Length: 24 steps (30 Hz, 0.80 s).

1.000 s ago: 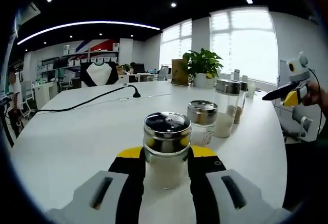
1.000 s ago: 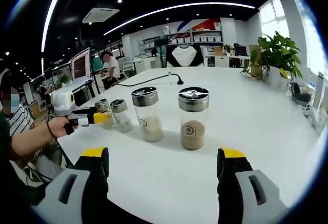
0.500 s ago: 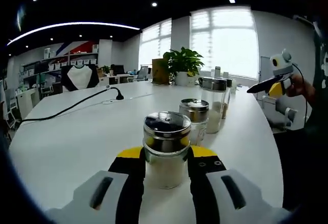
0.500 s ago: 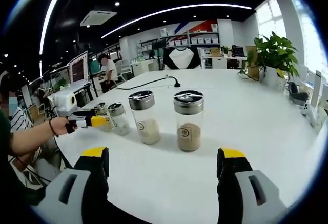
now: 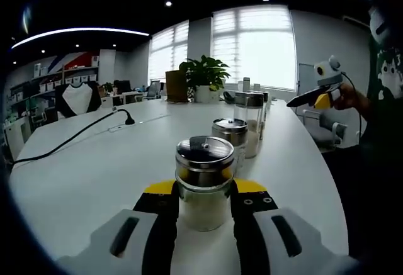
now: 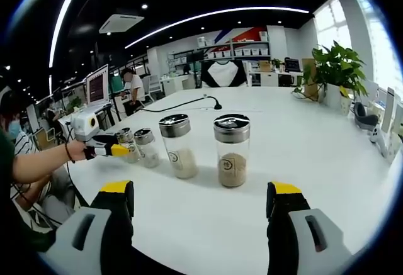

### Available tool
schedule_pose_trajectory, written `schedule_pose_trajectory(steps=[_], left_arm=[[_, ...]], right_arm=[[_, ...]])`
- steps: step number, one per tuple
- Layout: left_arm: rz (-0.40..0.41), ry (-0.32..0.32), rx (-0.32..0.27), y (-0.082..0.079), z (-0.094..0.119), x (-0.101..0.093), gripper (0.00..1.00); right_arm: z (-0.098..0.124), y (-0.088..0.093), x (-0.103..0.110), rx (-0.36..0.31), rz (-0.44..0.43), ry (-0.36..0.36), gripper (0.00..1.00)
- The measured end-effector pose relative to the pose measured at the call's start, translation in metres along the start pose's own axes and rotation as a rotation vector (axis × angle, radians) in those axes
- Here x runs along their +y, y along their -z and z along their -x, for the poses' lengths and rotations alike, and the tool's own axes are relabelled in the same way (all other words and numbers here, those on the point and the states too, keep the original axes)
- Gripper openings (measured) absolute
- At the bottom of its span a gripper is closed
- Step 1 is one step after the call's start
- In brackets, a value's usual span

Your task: Rotate the seasoning bottle until the label or dispensing opening points toward the visible target arrow and the bottle remains upright within the marked orientation range

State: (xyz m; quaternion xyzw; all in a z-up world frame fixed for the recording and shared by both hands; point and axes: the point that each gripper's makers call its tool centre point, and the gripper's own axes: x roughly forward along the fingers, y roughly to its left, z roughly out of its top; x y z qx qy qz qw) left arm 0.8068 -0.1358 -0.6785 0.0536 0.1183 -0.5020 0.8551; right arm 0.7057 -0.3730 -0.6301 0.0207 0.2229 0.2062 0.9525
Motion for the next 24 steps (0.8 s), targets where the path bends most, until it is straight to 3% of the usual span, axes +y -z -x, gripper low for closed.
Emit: schedule_pose_trajectory(steps=[16,24], left_arm=[[-0.039,0.117,0.036,0.0015,0.0005,-0.0012,0.34],[-0.027,0.129,0.033,0.0013,0.0003,-0.0016,0.34]], right_arm=[[0.0013,-0.0034,0.0018,-0.012,0.010,-0.011,0.89],[0.0013,-0.0045,0.0006,-0.011,0.010,-0.009,0.89]])
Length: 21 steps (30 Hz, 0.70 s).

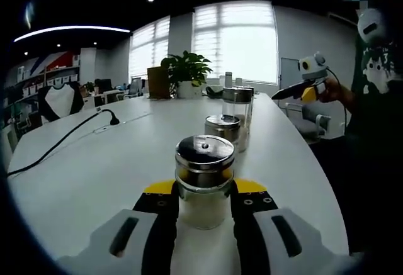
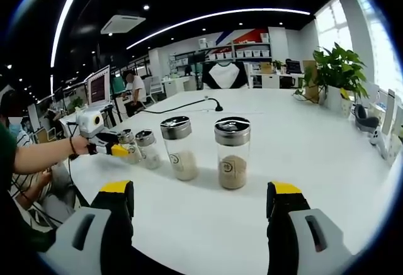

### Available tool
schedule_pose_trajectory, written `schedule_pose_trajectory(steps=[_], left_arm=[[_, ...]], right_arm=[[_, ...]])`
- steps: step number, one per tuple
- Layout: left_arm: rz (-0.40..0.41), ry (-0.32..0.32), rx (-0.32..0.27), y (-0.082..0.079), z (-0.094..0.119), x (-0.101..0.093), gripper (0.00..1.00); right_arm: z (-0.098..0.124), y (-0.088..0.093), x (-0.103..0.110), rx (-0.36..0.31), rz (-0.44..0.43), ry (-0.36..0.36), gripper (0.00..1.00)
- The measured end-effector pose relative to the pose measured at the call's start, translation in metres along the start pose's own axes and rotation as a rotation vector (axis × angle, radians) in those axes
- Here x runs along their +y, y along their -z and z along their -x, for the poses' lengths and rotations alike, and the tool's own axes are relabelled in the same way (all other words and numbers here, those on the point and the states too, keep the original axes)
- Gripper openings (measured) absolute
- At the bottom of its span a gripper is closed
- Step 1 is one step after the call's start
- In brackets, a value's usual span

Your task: Rotate the seasoning bottle until the label or dispensing opening points toward the visible target arrow and the bottle remains upright within the marked orientation range

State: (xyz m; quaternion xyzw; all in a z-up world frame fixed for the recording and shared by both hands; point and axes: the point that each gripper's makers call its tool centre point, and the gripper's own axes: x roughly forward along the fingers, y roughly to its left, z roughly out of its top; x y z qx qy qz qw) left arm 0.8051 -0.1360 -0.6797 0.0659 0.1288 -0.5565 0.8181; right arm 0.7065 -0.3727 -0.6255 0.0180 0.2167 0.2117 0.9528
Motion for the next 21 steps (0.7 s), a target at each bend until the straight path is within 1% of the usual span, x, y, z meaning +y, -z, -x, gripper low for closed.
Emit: schedule_pose_trajectory(steps=[5,6,8,9,12,14,18,19,21], left_arm=[[0.008,-0.013,-0.006,0.000,0.000,0.001,0.34],[0.019,-0.019,-0.009,0.000,0.000,0.002,0.35],[0.054,-0.059,-0.017,0.000,0.001,0.006,0.47],[0.047,-0.058,-0.021,-0.001,0.001,0.005,0.51],[0.037,-0.081,-0.031,-0.002,0.005,0.001,0.51],[0.032,-0.118,-0.022,-0.001,0.008,0.001,0.52],[0.037,-0.184,-0.042,-0.003,0.013,-0.001,0.52],[0.041,-0.212,-0.040,-0.003,0.014,-0.001,0.53],[0.081,-0.262,-0.044,0.000,0.016,-0.001,0.53]], right_arm=[[0.000,0.000,-0.001,0.001,0.000,0.000,0.89],[0.000,0.000,0.000,0.002,0.001,-0.001,0.89],[0.000,0.000,-0.001,0.003,0.001,0.000,0.89],[0.000,0.000,0.000,0.003,-0.001,-0.001,0.89],[0.000,0.000,0.000,0.003,-0.001,-0.002,0.89],[0.000,0.001,0.000,0.004,0.001,-0.002,0.89],[0.000,0.001,0.000,0.004,-0.001,-0.003,0.89],[0.000,0.001,0.000,0.005,0.000,-0.003,0.89],[0.000,0.001,0.001,0.002,-0.003,-0.003,0.89]])
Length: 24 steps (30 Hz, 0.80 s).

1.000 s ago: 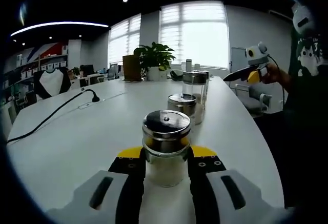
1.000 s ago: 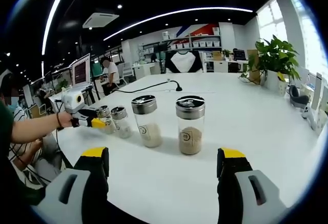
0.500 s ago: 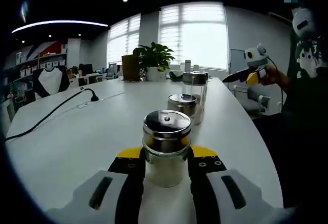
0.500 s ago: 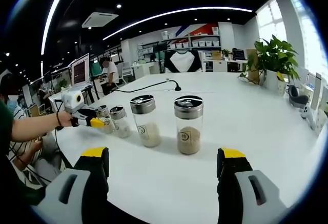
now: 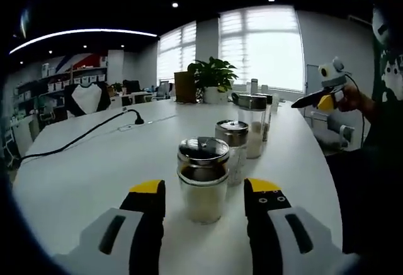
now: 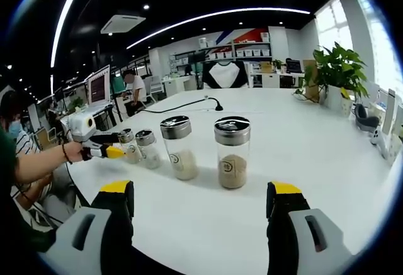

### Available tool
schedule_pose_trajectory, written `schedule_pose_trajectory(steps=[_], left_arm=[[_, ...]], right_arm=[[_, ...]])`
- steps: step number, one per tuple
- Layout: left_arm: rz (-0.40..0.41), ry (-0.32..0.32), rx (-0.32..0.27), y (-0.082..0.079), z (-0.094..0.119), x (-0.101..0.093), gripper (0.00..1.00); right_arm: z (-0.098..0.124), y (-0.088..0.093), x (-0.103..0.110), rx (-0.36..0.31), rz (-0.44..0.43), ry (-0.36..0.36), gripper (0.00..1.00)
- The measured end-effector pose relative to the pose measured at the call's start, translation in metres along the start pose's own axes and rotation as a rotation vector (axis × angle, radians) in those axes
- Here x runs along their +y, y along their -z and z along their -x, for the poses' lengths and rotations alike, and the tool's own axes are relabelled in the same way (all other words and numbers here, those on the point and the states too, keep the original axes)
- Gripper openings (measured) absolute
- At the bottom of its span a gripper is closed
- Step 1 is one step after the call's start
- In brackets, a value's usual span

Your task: Rotate the seasoning bottle until the label or dispensing opening points toward the visible target arrow and the bottle remains upright within the marked orientation range

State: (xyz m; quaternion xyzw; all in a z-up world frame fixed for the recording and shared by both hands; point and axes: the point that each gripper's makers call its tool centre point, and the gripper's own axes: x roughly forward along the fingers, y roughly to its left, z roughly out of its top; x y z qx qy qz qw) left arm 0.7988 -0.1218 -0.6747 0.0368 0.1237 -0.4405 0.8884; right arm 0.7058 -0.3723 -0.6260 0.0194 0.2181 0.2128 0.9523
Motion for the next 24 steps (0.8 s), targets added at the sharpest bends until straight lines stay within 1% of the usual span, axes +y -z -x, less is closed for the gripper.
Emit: schedule_pose_trajectory(steps=[2,4,6,7,8,9,12,14,16,18,20,22,24], left_arm=[[-0.001,-0.009,-0.012,0.000,0.002,-0.004,0.53],[-0.008,-0.044,-0.004,0.002,0.004,-0.005,0.53],[-0.006,-0.102,0.022,0.006,0.007,-0.003,0.54],[-0.002,-0.108,0.024,0.006,0.007,-0.006,0.57],[-0.009,-0.133,0.026,0.006,0.008,-0.007,0.60],[-0.017,-0.183,0.016,0.005,0.010,-0.004,0.61],[0.066,-0.233,-0.004,0.005,0.013,-0.004,0.60],[0.068,-0.258,-0.003,0.005,0.015,-0.004,0.60],[0.066,-0.307,-0.004,0.003,0.018,-0.003,0.59],[0.104,-0.342,-0.006,0.004,0.018,-0.003,0.59],[0.131,-0.340,-0.014,0.003,0.017,-0.004,0.59],[0.123,-0.372,-0.002,0.003,0.017,-0.003,0.58],[0.090,-0.410,-0.004,-0.001,0.016,-0.003,0.58]], right_arm=[[0.000,0.000,0.000,0.001,0.000,0.000,0.88],[0.001,0.000,0.001,0.000,0.001,-0.001,0.88],[0.001,0.000,0.001,0.000,0.002,0.000,0.88],[0.001,0.000,0.001,-0.001,0.001,0.000,0.88],[0.002,0.001,0.001,-0.002,0.000,0.000,0.88],[0.002,0.001,0.001,-0.001,-0.002,0.001,0.88],[0.002,0.001,0.001,-0.001,0.000,0.000,0.88],[0.003,0.000,-0.001,-0.004,-0.004,0.006,0.88],[0.003,0.000,-0.002,-0.004,-0.005,0.009,0.88],[0.002,0.001,-0.002,-0.001,-0.002,0.007,0.88],[0.002,0.000,-0.002,-0.008,-0.012,0.010,0.88],[0.002,-0.002,-0.002,-0.014,-0.014,0.009,0.88],[0.002,-0.002,-0.002,-0.012,-0.006,0.013,0.88]])
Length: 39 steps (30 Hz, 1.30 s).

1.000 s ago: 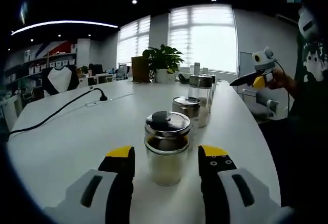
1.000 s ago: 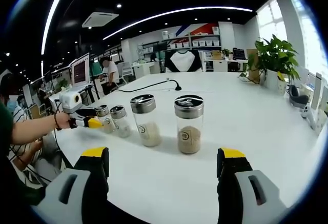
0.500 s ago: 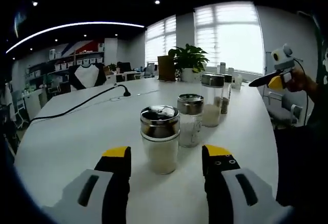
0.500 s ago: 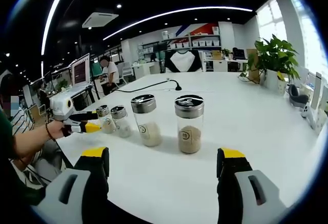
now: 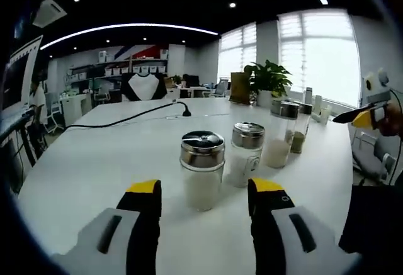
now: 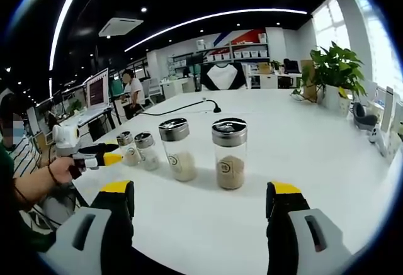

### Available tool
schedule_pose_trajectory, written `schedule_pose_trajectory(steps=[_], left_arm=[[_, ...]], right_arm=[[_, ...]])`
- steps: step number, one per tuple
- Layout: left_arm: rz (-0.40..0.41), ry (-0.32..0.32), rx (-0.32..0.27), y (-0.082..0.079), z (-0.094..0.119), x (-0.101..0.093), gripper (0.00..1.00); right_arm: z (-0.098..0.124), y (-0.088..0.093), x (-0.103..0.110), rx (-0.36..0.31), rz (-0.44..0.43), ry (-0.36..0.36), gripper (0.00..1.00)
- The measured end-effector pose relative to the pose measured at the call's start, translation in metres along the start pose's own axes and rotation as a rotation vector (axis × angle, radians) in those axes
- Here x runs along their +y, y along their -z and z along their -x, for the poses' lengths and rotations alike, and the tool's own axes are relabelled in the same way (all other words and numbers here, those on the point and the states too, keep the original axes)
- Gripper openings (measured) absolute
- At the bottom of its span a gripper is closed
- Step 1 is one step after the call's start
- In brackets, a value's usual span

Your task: Rotate the seasoning bottle until the label or dispensing opening points toward the visible target arrow and the bottle remains upright within the marked orientation range

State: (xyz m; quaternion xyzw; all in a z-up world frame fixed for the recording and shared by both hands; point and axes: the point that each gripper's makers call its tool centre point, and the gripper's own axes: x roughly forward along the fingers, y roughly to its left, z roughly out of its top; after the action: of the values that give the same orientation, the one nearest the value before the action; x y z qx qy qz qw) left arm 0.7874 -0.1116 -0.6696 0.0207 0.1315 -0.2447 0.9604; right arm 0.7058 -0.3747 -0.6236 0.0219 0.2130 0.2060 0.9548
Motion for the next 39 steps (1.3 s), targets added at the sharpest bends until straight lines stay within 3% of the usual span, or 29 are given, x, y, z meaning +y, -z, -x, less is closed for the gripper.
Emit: schedule_pose_trajectory(steps=[2,5,9,15,17,26,30,39], left_arm=[[-0.057,-0.075,-0.011,-0.004,-0.001,0.007,0.58],[0.021,-0.139,-0.019,-0.004,-0.003,0.010,0.56],[0.075,-0.145,-0.023,-0.003,-0.007,0.005,0.55],[0.097,-0.232,-0.015,0.000,-0.013,0.014,0.54],[0.129,-0.229,-0.029,-0.003,-0.015,0.014,0.52],[0.105,-0.242,-0.009,-0.002,-0.023,0.013,0.44],[0.130,-0.220,0.005,0.001,-0.027,0.012,0.37],[0.082,-0.205,0.002,0.002,-0.028,0.011,0.34]], right_arm=[[-0.001,0.001,0.001,0.001,-0.009,-0.007,0.88],[-0.001,0.003,0.004,0.006,-0.013,-0.012,0.88],[-0.002,0.005,0.004,0.014,-0.007,-0.015,0.88],[-0.002,0.004,0.005,0.012,-0.009,-0.017,0.88],[-0.001,0.004,0.005,0.012,-0.003,-0.015,0.88],[-0.003,0.006,0.003,0.017,-0.007,-0.020,0.87],[-0.004,0.006,0.004,0.018,-0.011,-0.025,0.87],[-0.004,0.005,0.003,0.015,-0.014,-0.019,0.87]])
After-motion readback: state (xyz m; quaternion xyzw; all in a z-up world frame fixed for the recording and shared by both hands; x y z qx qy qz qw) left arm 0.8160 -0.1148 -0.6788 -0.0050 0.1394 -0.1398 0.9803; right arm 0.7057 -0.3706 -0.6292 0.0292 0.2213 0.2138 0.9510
